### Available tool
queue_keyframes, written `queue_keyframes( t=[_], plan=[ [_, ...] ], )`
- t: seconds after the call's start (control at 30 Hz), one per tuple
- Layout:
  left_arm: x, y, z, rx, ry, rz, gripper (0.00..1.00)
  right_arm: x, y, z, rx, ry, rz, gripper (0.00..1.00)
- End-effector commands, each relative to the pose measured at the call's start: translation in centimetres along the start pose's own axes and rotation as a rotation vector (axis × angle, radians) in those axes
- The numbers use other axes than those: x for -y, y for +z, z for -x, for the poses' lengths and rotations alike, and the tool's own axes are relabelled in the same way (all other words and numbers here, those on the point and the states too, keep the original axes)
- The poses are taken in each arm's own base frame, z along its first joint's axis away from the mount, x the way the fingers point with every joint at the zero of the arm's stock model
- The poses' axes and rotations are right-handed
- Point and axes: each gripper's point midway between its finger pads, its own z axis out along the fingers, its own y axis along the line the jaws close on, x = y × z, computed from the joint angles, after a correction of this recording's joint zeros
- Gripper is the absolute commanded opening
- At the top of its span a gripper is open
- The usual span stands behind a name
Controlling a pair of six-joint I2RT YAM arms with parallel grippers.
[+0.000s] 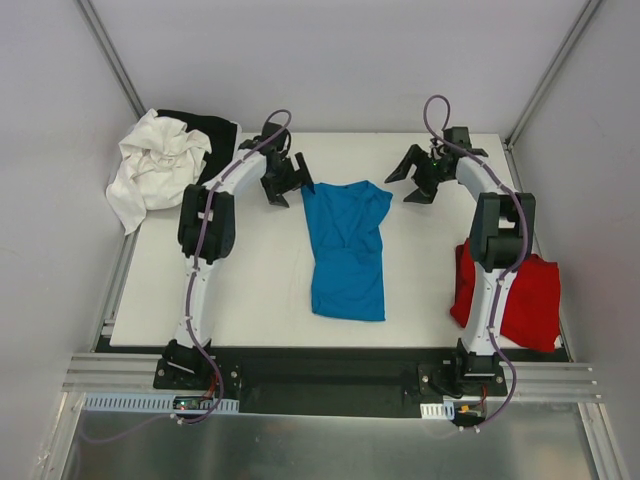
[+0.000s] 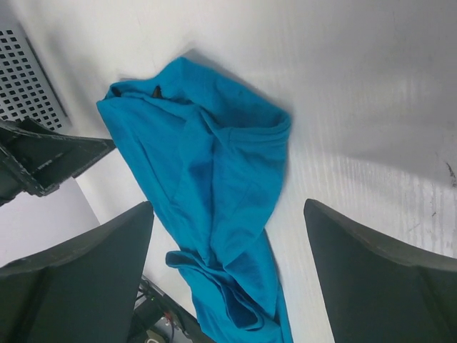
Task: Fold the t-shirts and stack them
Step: Fold the tshirt
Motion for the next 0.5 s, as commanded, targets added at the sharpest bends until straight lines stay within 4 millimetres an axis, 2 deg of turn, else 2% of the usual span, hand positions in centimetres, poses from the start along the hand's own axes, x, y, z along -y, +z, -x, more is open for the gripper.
queue_keyframes(
  t=[0.0,0.2,0.3,0.33,0.47],
  plan=[
    [2.1,0.5,0.2,0.000,0.010,-0.043,0.87,-0.9,0.0,-0.5,-0.001,-0.015,0.048,0.90],
    [4.0,2.1,-0.6,-0.018,0.026,-0.074,0.83,-0.1,-0.1,-1.9,-0.020,-0.009,0.038,0.90],
    [4.6,3.0,-1.0,-0.026,0.026,-0.081,0.76,0.5,0.3,-2.3,-0.029,-0.002,0.031,0.90],
    [5.0,3.2,-1.4,-0.032,0.034,-0.085,0.70,0.7,0.6,-2.3,-0.029,-0.001,0.031,0.90],
    [5.4,3.4,-1.9,-0.035,0.040,-0.084,0.68,0.6,1.6,-1.9,-0.025,0.016,0.052,0.90]
  ],
)
